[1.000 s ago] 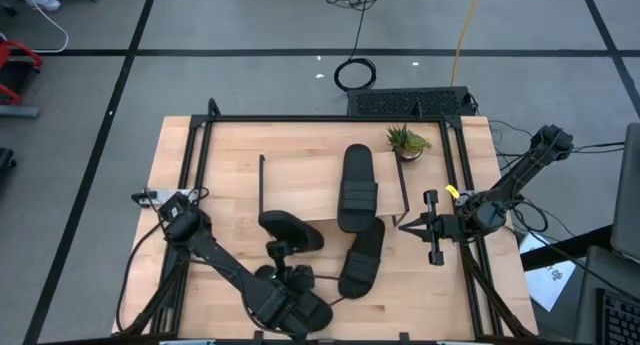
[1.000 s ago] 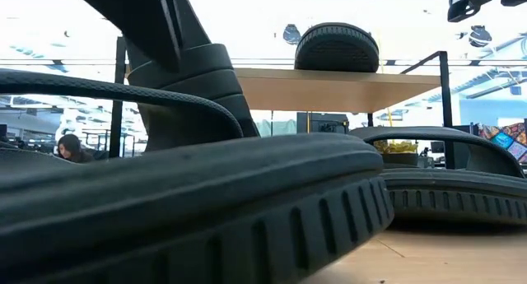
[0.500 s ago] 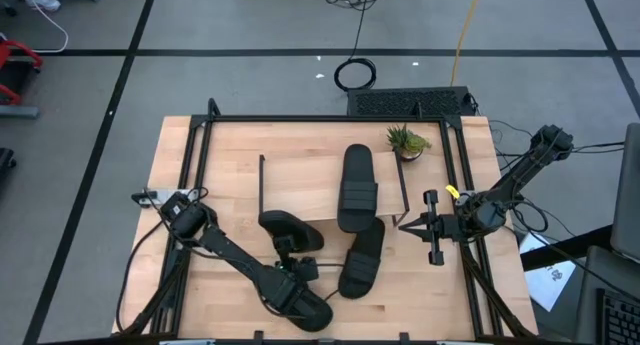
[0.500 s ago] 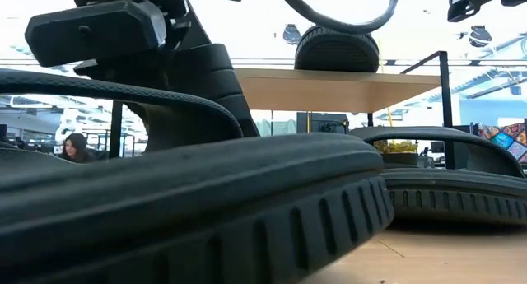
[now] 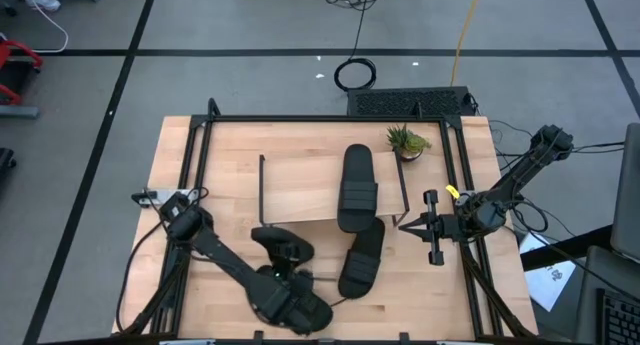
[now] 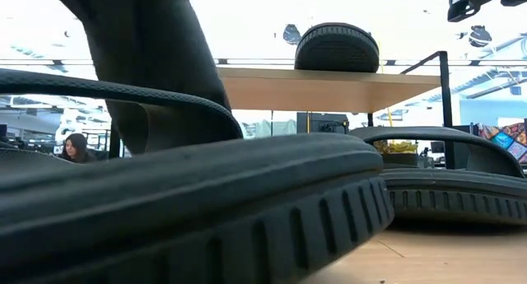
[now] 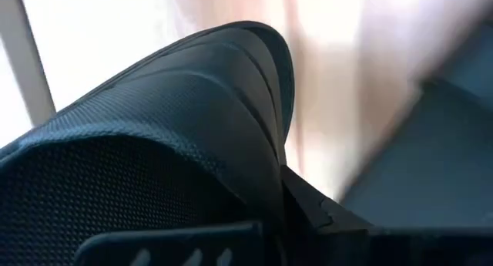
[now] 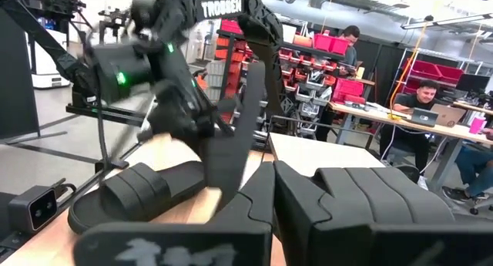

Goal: Pick and place slides into the shelf
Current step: Put the black slide on the shelf

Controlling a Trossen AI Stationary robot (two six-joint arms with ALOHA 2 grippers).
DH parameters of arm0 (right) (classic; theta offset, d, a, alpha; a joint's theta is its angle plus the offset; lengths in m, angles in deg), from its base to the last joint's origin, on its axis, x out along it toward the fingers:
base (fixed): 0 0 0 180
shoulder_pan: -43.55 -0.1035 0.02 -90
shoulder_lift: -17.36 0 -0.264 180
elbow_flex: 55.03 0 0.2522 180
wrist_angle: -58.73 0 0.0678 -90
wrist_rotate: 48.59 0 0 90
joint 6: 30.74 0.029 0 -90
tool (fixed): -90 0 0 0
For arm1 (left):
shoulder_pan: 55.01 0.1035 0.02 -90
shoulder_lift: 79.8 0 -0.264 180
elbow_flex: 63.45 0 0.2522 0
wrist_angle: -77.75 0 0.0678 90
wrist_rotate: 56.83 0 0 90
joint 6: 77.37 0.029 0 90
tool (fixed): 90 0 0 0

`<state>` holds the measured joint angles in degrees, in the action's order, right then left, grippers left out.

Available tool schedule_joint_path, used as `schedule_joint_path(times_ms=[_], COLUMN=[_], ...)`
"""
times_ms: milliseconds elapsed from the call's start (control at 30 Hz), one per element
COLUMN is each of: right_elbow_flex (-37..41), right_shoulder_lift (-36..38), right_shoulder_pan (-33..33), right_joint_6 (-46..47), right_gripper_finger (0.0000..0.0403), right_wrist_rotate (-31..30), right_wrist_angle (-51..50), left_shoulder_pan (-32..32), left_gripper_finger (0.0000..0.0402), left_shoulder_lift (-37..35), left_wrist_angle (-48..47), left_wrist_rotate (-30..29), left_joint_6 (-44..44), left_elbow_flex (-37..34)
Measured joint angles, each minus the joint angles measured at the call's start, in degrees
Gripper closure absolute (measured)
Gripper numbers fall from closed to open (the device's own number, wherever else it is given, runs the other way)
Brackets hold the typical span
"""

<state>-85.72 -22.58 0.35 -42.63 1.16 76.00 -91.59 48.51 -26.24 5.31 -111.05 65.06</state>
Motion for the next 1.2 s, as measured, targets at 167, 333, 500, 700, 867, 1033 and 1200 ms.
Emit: schedule_joint_path(times_ms=[167,333,500,700,867,1033,1200], right_elbow_flex=[0.00,0.00,0.00,0.00,0.00,0.00,0.00], right_shoulder_lift=[0.00,-0.28,-0.51,-0.61,-0.61,-0.59,-0.61], right_shoulder_pan=[0.00,0.00,-0.01,0.00,0.00,0.02,0.02], right_joint_6=[-0.20,0.08,0.19,-1.86,-4.05,-5.29,-6.63], right_gripper_finger=[0.0403,0.0403,0.0403,0.0403,0.0403,0.0403,0.0403], right_wrist_rotate=[0.00,0.02,0.02,0.00,-0.08,-0.14,-0.17], right_wrist_angle=[0.21,0.30,0.04,0.58,1.47,2.46,2.64], left_shoulder_pan=[-2.16,-1.41,2.32,7.15,13.09,24.04,38.86], left_gripper_finger=[0.0397,0.0398,0.0399,0.0400,0.0400,0.0400,0.0400], left_shoulder_lift=[-1.76,-6.90,-18.61,-29.60,-33.97,-33.64,-32.60], left_wrist_angle=[0.32,0.36,0.73,12.86,24.82,24.58,18.00], left_wrist_rotate=[6.03,10.13,5.54,1.43,14.85,38.29,48.67], left_joint_6=[17.61,27.89,31.24,47.47,65.96,73.28,69.01], left_elbow_flex=[10.11,20.40,19.05,19.04,19.05,18.90,15.90])
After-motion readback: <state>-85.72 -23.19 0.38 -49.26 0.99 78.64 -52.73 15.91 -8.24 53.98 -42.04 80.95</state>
